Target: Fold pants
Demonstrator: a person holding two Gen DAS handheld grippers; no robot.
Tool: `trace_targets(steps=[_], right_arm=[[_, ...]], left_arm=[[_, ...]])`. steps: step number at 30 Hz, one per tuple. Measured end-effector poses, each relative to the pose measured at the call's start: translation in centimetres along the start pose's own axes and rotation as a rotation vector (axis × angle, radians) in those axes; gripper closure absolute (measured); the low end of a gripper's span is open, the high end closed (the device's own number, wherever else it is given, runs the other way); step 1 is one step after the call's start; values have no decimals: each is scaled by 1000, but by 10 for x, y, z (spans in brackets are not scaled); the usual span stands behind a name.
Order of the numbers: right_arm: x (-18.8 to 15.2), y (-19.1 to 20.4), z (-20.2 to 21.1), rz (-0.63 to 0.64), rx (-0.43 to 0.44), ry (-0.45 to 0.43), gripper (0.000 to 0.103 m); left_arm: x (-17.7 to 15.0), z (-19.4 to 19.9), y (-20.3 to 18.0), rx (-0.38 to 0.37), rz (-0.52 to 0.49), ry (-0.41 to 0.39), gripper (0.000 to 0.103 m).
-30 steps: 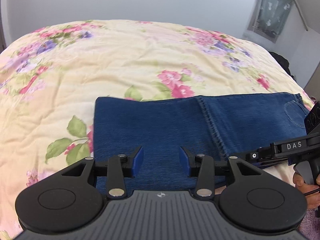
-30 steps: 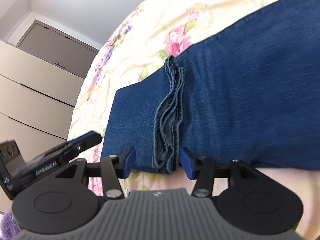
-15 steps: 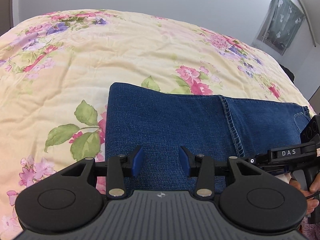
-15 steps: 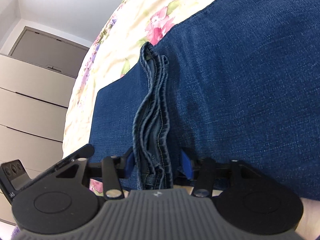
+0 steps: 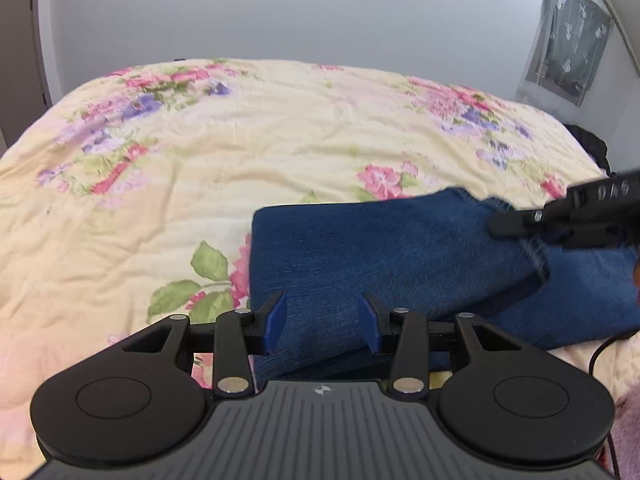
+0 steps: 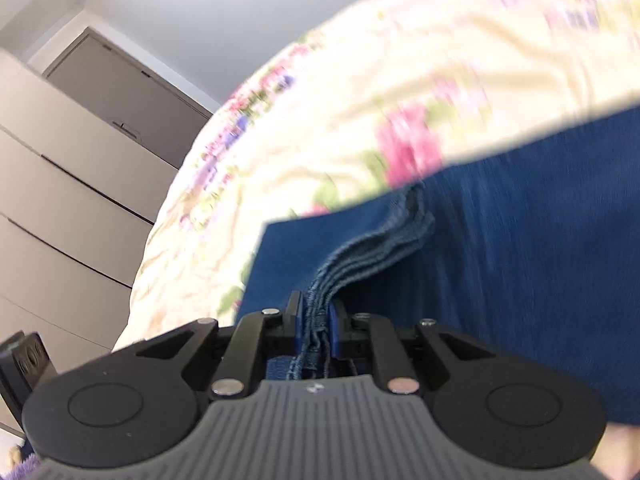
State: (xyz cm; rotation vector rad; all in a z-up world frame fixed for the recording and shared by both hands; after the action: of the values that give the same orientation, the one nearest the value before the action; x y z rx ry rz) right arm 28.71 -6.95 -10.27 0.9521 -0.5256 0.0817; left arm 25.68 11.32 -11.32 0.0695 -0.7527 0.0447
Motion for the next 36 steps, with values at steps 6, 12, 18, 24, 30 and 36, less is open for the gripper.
trace_targets(steps=[6,12,18,24,30,36], right_arm=[[68,77,65,187,-46,-89,95],[164,102,203,310,-142,-252,96],[212,44,335,345,-307,-343,96],[189,-154,415,124,-480,-317,96],[87,-383,424,-265,-721,-246,96],[62,-426,413,-305,-642,-224,97]], left_arm=[[28,25,-8,-18,73,-47,54],[45,26,-40,-63,95,-52,54],[45,3,-96,-120,54,-16,54],[31,-35,-163,-171,-22,53,56],[15,-76,-217,-196,-77,120,60],[1,-109,-261,-193,-149,163,63]])
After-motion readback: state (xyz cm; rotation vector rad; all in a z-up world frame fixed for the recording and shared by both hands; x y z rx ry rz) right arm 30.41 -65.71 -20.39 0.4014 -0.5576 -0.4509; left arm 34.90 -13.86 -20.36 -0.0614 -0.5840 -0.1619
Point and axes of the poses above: each gripper's, at about its wrist camera, not at the fingertips, and z roughly against the way its jaws point, y to its left, x to its top, the point moved 10 cm from there along -z, roughly the way its jaws point, and after that the axes turned 13 degrees about x, right-handed, at the moved point
